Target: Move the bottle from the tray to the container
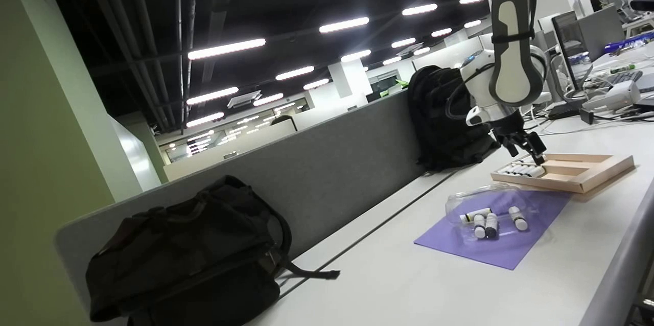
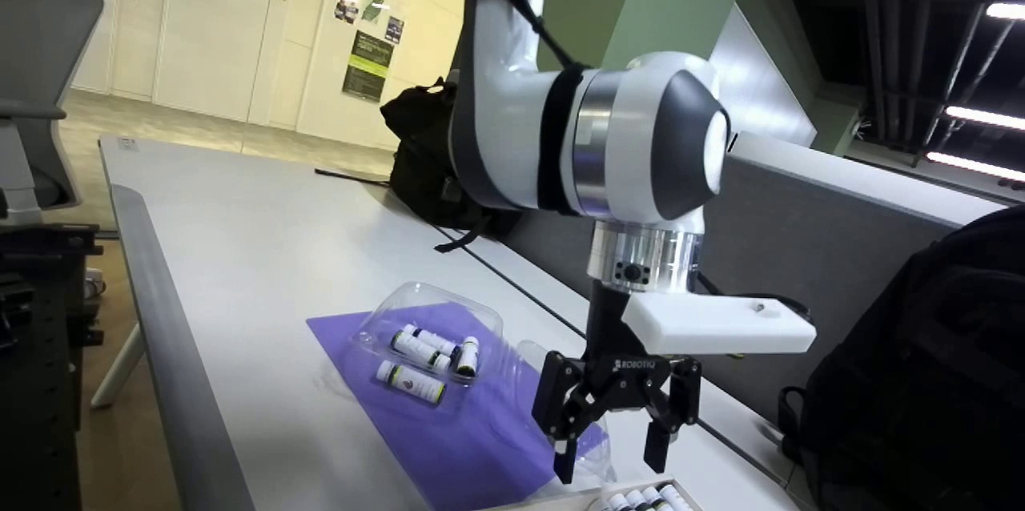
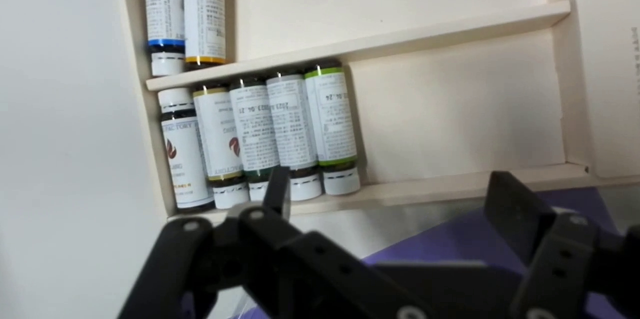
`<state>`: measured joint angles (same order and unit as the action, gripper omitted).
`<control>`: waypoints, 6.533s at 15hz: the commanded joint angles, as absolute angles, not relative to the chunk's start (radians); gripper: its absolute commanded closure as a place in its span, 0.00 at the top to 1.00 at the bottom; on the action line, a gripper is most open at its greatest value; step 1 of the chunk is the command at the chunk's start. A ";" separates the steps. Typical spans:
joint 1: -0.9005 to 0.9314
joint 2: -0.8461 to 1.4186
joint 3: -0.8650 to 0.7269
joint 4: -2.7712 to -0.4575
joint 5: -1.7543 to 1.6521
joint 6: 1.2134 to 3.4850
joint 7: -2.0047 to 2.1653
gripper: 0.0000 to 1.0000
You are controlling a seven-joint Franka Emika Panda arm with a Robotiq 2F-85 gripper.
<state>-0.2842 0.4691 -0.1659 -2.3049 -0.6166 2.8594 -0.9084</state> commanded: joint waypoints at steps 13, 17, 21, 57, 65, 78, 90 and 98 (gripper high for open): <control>-0.426 0.592 -0.091 -2.295 -0.389 3.013 -1.117 1.00; -0.400 0.614 -0.124 -2.293 -0.403 3.057 -1.107 1.00; -0.424 0.620 -0.091 -2.293 -0.382 3.016 -1.111 1.00; -0.296 0.587 -0.156 -2.249 -0.320 2.905 -1.239 1.00; -0.278 0.596 -0.170 -2.232 -0.322 2.840 -1.191 1.00; -0.408 0.609 -0.043 -2.246 -0.217 2.873 -1.235 1.00; -0.403 0.627 -0.039 -2.257 -0.197 2.887 -1.209 1.00; -0.261 0.603 -0.190 -2.248 -0.243 2.843 -1.057 0.31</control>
<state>-0.3204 0.6178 -0.1235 -2.2505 -0.2007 2.8641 -1.1550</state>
